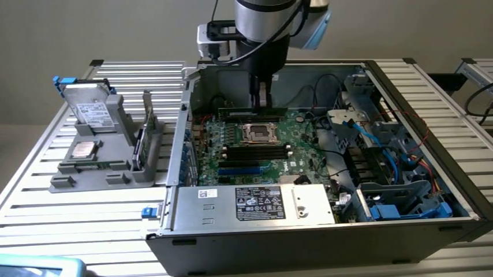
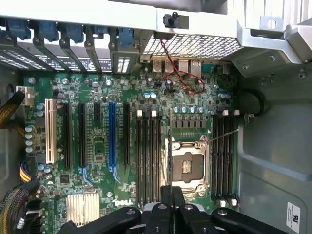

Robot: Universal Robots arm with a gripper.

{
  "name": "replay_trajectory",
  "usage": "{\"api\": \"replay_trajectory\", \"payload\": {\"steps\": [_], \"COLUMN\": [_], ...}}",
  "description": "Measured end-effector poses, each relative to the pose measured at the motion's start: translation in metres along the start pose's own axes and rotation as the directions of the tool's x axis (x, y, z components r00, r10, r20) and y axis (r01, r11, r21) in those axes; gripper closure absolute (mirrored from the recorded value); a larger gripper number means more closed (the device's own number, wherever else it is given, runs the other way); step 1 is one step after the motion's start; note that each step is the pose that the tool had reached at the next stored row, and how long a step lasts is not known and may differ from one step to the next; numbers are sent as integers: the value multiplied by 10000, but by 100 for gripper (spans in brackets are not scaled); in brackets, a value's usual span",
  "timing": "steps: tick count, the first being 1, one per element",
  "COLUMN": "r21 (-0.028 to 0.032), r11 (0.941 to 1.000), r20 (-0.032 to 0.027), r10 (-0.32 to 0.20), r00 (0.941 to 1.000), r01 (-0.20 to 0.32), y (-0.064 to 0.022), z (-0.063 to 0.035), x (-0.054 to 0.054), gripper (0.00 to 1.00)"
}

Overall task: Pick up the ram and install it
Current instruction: 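Insert the ram into the slot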

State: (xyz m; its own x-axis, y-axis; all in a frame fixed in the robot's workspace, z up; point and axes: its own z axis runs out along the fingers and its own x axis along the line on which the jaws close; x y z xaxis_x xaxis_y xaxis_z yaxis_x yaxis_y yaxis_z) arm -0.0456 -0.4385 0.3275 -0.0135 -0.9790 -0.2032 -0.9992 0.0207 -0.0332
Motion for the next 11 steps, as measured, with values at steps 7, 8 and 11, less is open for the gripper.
{"api": "replay_trajectory", "payload": {"steps": [7, 8, 11], "r21": [-211, -212, -209], "r11": [9998, 9998, 9998], "r20": [-427, -486, -768], "r10": [26, 21, 4], "r00": [9991, 9988, 9970], "r01": [-35, -31, -20], "y": [-31, -36, -47], "z": [59, 70, 94], "x": [-96, -105, -129], "gripper": [88, 88, 88]}}
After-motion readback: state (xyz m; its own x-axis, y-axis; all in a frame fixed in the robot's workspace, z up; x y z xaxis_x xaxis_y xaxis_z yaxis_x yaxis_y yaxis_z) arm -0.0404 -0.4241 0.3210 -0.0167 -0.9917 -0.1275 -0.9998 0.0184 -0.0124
